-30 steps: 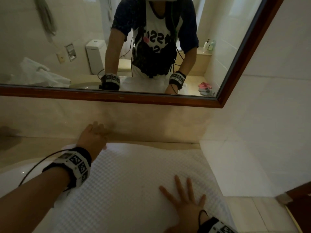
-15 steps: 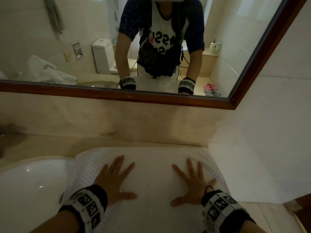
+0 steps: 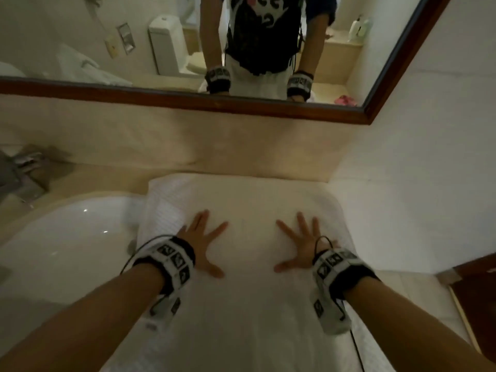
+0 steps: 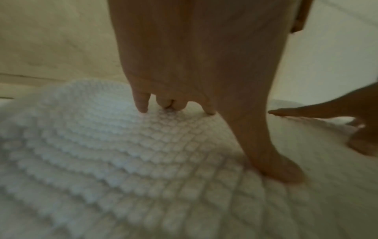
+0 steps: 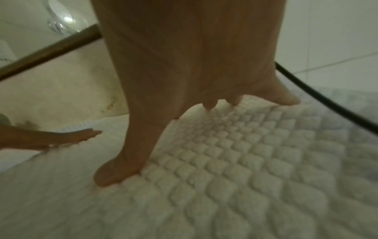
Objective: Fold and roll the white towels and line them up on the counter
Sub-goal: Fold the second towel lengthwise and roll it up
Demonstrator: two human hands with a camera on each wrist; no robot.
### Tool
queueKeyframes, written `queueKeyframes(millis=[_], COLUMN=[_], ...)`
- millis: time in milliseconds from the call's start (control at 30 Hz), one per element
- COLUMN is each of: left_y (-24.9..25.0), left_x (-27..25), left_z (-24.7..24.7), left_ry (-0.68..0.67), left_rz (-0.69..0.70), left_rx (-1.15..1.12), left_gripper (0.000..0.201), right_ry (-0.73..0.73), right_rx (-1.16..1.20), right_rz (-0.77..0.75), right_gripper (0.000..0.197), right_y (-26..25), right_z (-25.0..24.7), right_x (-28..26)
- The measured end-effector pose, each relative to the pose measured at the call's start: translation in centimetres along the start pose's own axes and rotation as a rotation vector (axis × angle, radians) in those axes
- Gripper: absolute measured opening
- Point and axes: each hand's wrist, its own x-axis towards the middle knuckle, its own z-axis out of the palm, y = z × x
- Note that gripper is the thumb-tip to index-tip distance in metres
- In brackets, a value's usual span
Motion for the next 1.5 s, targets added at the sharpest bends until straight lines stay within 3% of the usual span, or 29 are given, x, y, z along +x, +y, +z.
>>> queueKeyframes(millis=[200,333,400,433,500,533,567,633,700,800,867,967,1133,1200,1300,1500], left_y=[1.1,0.0,-1.1,-1.9,-4.1,-5.3,-6.5,-8.3,-9.3,-10.0,-10.0,-9.5,-8.2,-7.5,-5.9,0.4], left_x=[0.3,0.6,0.6,0.7,1.0,1.2,1.5,2.1,2.7,3.1,2.8,1.4,-1.3,-2.1,-2.6,-1.6], left_z=[-0.7,0.1,-0.2,-0.5,-1.1,-1.4,-1.6,-2.0,-2.0,-1.7,-1.7,-2.6,-3.1,-3.1,-3.3,-7.4], left_ry=[0.077,0.074,0.205,0.370,0.723,0.799,0.795,0.644,0.522,0.544,0.584,0.631,0.649,0.692,0.682,0.583], left_rz=[-0.034,-0.003,0.014,-0.018,-0.197,-0.327,-0.462,-0.704,-0.820,-0.714,-0.635,-0.566,-0.510,-0.465,-0.321,-0.033], left_rx=[0.094,-0.037,-0.158,-0.256,-0.427,-0.477,-0.526,-0.658,-0.843,-0.980,-0.910,-0.785,-0.722,-0.750,-0.674,-0.512], left_gripper=[0.123,0.119,0.103,0.089,0.067,0.064,0.065,0.078,0.092,0.077,0.054,0.042,0.039,0.049,0.064,0.061], right_ry=[-0.018,0.008,0.009,0.018,0.077,0.117,0.151,0.181,0.155,0.104,0.099,0.082,0.040,0.030,0.013,-0.008], right_rx=[0.038,0.047,0.067,0.069,0.034,0.004,-0.021,-0.019,0.012,0.005,0.010,0.043,0.028,0.020,0.010,-0.022], right_rz=[0.017,0.022,0.019,0.013,-0.025,-0.051,-0.072,-0.075,-0.056,-0.046,-0.037,-0.031,-0.033,-0.028,-0.033,-0.080], right_gripper=[0.118,0.111,0.106,0.103,0.098,0.097,0.096,0.097,0.099,0.095,0.093,0.092,0.089,0.091,0.094,0.093], right_y=[-0.5,0.1,0.1,0.0,-0.3,-0.5,-0.7,-1.5,-2.4,-3.4,-3.4,-3.5,-3.8,-3.8,-4.0,-5.1], right_z=[-0.2,0.1,-0.1,-0.1,-0.1,-0.2,-0.5,-1.4,-1.5,-0.5,-0.3,-0.8,0.1,0.5,0.7,2.1], right_x=[0.1,-0.4,-0.4,-0.4,-0.2,-0.1,0.2,1.2,2.0,2.6,2.7,2.2,-0.3,-1.2,-2.4,-2.1])
